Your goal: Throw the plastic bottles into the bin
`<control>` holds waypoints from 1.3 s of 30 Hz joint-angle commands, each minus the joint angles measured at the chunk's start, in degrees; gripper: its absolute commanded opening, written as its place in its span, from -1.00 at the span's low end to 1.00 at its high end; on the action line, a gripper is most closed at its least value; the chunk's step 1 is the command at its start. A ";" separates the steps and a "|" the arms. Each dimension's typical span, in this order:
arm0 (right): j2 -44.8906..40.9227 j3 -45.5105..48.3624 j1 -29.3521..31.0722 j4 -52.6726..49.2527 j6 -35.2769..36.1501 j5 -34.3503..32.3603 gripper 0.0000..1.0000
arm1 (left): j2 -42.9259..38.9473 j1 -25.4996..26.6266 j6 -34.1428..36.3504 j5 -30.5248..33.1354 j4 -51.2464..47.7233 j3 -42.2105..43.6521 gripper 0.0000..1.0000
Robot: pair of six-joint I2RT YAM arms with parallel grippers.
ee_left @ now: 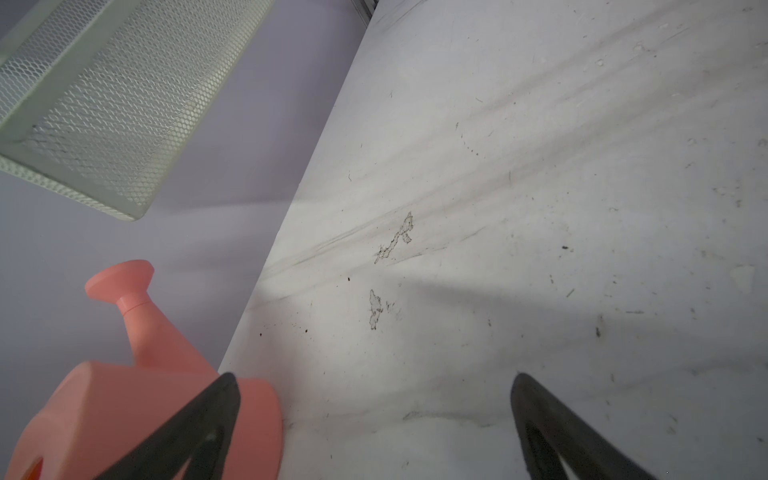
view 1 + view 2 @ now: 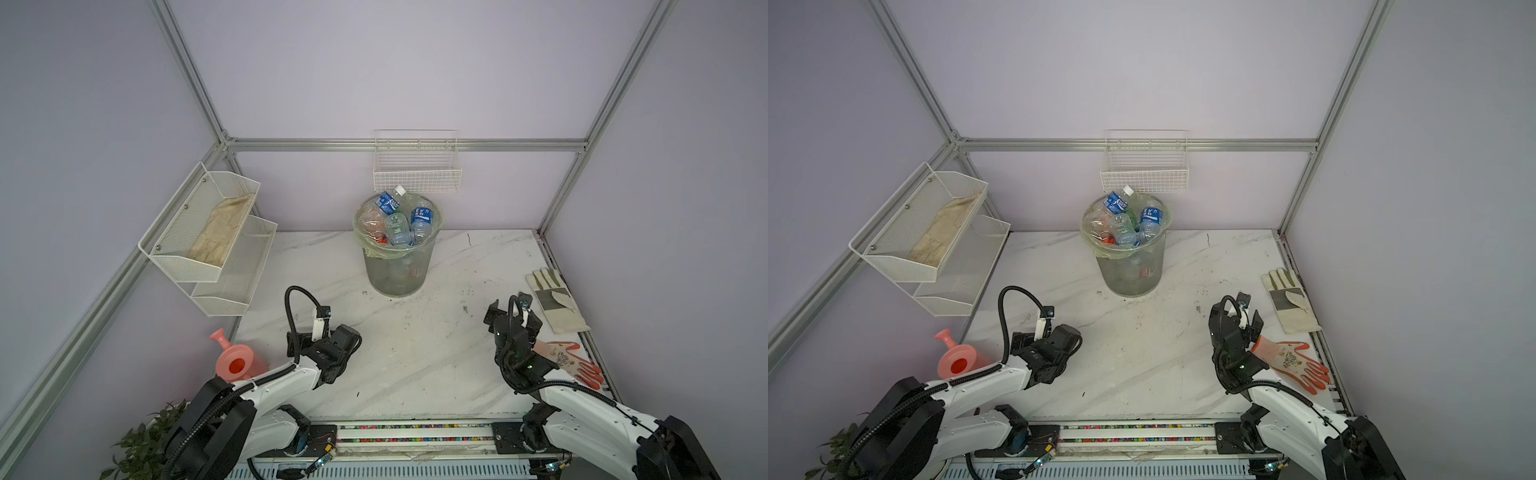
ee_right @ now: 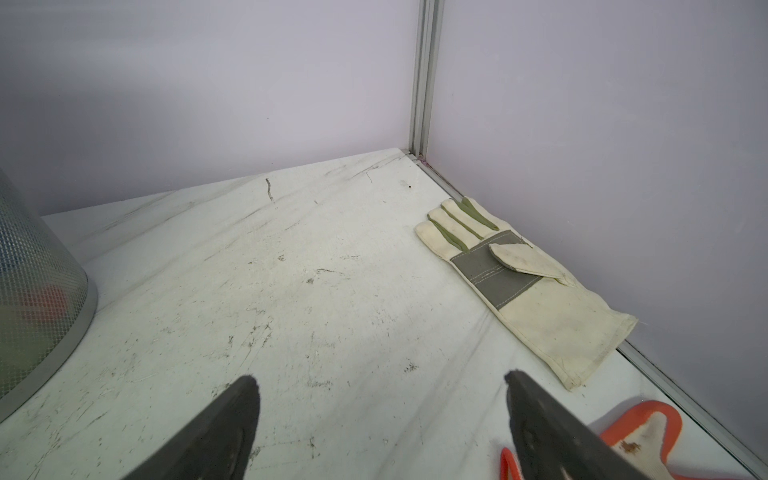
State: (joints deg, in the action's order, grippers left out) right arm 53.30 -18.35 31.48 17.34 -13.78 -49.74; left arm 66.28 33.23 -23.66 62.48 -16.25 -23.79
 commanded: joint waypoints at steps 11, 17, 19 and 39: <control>0.32 3.14 -5.96 12.94 5.03 10.31 0.94 | -34.50 0.70 10.54 1.44 16.58 14.13 0.99; -3.99 5.88 -8.15 16.14 7.78 15.59 0.92 | -40.51 0.68 13.42 0.98 18.69 16.71 0.99; -5.89 7.07 -8.32 17.67 8.76 16.26 0.90 | -40.40 0.58 14.56 0.30 19.99 17.02 0.99; -6.07 12.59 -11.03 33.28 11.68 18.16 0.82 | -30.46 -1.20 20.47 -1.62 38.30 18.84 0.99</control>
State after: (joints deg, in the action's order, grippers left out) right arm 47.57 -6.68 20.86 45.91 -3.42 -32.58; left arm 34.48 32.80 -5.30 61.67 14.98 -6.85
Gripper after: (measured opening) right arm 0.908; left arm 0.996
